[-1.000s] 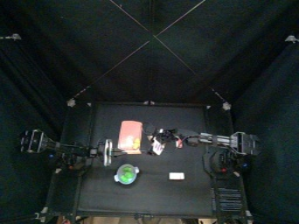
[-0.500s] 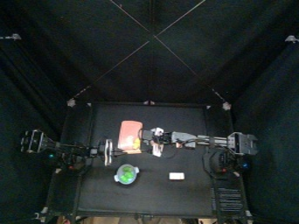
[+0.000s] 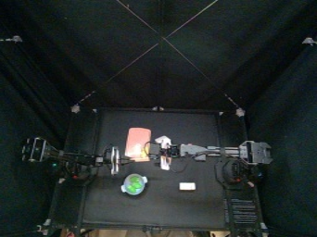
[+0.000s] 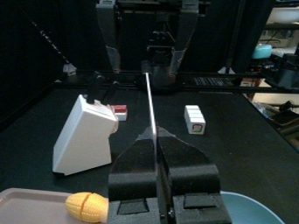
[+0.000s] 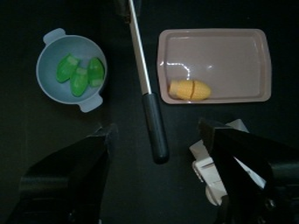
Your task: Grab cleaver with both hands
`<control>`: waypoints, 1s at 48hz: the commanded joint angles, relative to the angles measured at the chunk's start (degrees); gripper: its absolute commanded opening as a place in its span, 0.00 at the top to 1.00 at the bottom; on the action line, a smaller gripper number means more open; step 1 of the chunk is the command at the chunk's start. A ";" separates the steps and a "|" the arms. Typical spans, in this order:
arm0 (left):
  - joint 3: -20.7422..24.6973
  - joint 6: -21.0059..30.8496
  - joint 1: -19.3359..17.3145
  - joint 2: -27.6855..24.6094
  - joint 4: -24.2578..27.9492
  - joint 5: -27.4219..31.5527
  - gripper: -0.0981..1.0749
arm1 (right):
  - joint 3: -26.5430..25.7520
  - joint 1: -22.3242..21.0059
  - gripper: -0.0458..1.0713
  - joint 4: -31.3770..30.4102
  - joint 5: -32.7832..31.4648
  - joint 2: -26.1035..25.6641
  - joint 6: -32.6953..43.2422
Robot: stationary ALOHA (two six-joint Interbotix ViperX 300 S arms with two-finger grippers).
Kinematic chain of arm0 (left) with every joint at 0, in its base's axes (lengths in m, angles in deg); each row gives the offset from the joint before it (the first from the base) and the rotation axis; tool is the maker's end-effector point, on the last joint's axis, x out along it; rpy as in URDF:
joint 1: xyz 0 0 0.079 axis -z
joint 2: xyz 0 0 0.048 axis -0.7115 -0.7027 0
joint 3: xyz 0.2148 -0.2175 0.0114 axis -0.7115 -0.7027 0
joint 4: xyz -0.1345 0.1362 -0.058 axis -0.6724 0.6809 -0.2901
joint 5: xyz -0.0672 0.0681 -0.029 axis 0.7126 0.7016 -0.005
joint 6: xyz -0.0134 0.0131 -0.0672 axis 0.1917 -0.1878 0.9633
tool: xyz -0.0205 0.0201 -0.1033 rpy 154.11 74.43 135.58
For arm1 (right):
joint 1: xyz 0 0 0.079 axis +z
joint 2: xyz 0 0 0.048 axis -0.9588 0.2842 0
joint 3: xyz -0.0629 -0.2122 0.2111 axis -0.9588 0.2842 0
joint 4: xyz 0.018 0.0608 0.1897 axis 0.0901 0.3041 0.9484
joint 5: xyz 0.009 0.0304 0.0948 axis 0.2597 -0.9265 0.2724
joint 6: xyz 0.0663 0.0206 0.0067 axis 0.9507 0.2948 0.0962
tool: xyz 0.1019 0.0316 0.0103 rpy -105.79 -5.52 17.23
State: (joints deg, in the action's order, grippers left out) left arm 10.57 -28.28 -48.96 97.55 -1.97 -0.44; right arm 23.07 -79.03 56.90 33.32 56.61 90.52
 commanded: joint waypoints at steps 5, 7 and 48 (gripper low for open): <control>0.53 -0.09 -0.35 0.18 -0.09 -0.26 0.74 | -0.26 -0.18 0.28 0.26 0.35 -0.79 0.18; 0.53 -0.09 -0.35 0.18 -0.18 -0.18 0.74 | -0.26 -0.35 0.33 0.53 0.35 -0.62 0.26; 0.62 -0.26 -5.54 -1.14 2.11 2.72 0.74 | 2.81 -0.62 0.57 1.49 5.71 -0.09 0.35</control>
State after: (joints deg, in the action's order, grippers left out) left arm 10.48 -28.55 -53.09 97.11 -0.30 2.46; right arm 26.33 -79.64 58.22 37.80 57.66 90.78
